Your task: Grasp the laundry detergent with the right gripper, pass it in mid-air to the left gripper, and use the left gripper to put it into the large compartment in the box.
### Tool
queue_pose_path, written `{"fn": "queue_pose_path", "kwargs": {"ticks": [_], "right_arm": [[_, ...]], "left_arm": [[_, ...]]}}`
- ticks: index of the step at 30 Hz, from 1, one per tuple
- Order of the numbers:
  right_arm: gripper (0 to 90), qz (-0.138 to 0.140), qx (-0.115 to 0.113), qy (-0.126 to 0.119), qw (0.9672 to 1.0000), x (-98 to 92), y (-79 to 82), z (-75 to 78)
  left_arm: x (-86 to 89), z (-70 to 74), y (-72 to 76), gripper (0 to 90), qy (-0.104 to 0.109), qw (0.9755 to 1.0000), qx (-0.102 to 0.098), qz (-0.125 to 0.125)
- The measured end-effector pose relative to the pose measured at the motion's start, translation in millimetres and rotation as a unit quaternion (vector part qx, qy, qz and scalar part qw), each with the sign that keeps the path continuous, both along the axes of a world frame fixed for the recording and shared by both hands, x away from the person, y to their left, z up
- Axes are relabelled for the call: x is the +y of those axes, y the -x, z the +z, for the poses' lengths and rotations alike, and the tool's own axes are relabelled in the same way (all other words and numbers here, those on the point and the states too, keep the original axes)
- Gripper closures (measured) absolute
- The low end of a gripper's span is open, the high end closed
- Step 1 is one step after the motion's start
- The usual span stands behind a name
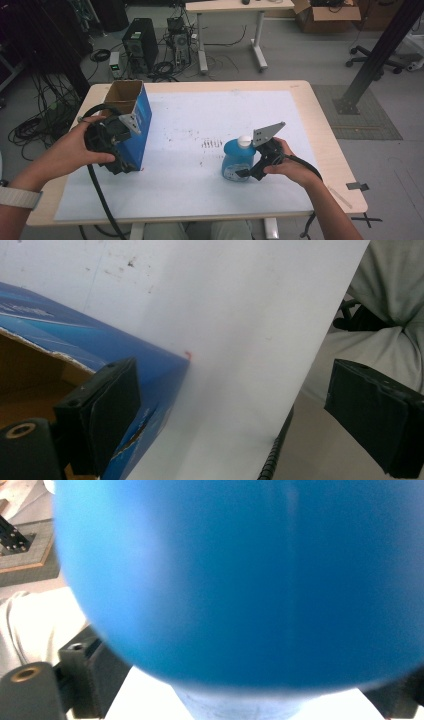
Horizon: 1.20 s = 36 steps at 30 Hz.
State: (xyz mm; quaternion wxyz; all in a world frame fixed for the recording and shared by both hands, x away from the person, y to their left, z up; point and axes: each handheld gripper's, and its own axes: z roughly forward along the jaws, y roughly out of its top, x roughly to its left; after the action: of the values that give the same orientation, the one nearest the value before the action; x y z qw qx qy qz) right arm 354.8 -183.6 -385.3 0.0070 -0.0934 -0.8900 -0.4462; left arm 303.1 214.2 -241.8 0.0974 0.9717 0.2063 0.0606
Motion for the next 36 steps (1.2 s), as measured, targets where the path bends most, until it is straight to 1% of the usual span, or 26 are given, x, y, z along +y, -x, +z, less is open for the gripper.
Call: {"fn": "queue_pose_path", "kwargs": {"ticks": [5,11,18,24,36], "right_arm": [[12.8,-0.001,-0.001,-0.007,1.0000,-0.7,0.6,-0.3],[15.6,-0.007,0.004,-0.012,0.9999,-1.1,1.1,-2.0],[19.0,-0.009,0.006,-0.014,0.9998,-1.8,1.3,-2.1],[24.2,-0.009,0.005,-0.014,0.9998,-2.5,1.2,-1.5],[30.5,-0.009,0.003,-0.016,0.9998,-3.3,1.5,-2.4]], "left_arm": [[0.9,0.2,0.1,8.4,0.000,1.0000,0.000,0.000],[0.8,0.1,0.2,8.6,-0.002,1.0000,-0.001,-0.001],[1.2,0.3,0.3,8.7,-0.002,1.0000,-0.001,-0.002],[0.6,0.2,0.3,8.8,-0.002,1.0000,-0.001,-0.002],[1.5,-0.7,0.1,8.9,-0.001,1.0000,0.000,0.000]]}}
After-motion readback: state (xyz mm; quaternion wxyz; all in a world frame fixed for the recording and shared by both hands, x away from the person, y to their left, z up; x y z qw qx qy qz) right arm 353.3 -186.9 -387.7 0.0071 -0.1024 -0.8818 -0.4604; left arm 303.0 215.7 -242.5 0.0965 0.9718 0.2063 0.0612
